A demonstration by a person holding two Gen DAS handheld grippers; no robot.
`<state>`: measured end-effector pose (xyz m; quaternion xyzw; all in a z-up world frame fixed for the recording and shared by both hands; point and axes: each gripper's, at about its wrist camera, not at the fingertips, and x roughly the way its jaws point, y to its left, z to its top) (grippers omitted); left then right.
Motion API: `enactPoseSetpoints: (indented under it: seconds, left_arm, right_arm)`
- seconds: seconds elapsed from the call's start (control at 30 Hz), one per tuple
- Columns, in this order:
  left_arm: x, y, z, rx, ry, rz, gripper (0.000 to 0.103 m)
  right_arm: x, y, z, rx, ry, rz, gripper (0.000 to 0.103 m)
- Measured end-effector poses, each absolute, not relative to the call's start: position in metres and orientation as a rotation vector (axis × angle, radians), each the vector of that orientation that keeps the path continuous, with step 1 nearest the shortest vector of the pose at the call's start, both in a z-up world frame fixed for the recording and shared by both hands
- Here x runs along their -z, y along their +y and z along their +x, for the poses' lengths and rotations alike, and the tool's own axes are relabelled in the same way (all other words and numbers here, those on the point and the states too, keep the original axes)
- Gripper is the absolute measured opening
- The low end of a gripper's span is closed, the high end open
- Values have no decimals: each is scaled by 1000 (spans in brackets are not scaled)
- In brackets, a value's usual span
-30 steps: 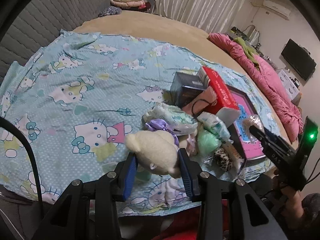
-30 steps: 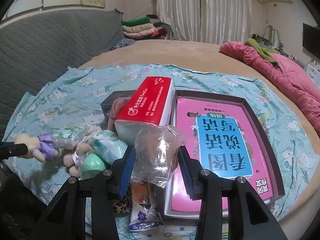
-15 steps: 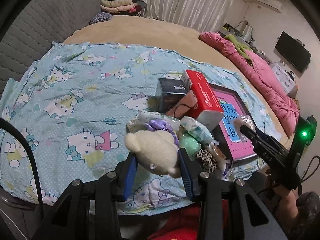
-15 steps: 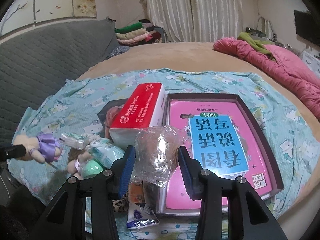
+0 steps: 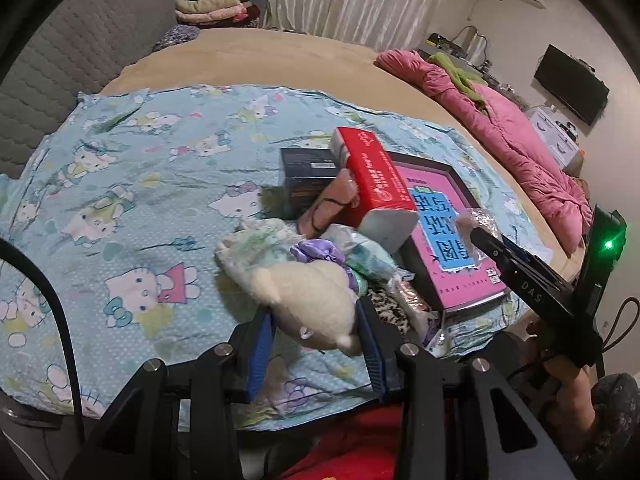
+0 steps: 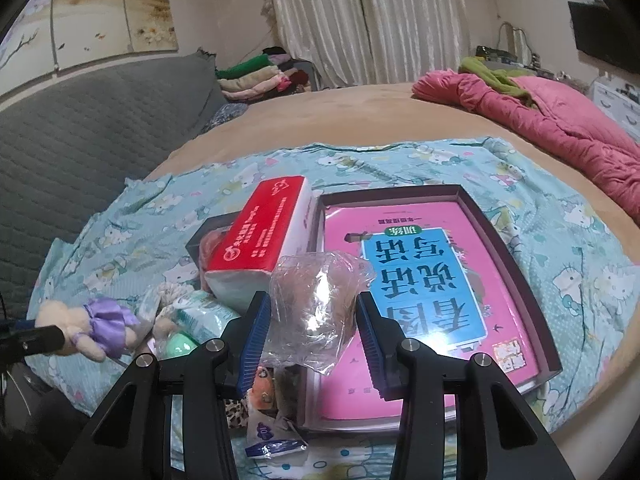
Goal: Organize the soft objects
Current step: 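Carry the bear with left tool while right tool carries the bag toward the tray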
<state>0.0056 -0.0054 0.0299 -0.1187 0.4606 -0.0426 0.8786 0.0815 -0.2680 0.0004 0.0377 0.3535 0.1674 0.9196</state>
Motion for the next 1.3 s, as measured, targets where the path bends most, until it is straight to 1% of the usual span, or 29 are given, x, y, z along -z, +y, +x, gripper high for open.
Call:
enactPoseSetpoints:
  seconds: [0.33, 0.73, 0.97, 1.3]
  left_arm:
    - [-55, -48, 36, 174, 912, -214, 41]
    - [-69, -124, 80, 261, 861, -176, 41]
    - [-51, -160, 105, 275, 885, -157, 41]
    - [-9, -192, 127, 298, 960, -108, 41]
  right_arm:
    - [-10, -295, 84, -291, 679, 127, 45]
    - [-9, -354, 96, -155, 664, 248, 45]
    - [-2, -384, 101, -58, 678, 277, 45]
    - [21, -392, 112, -40, 777, 273, 45]
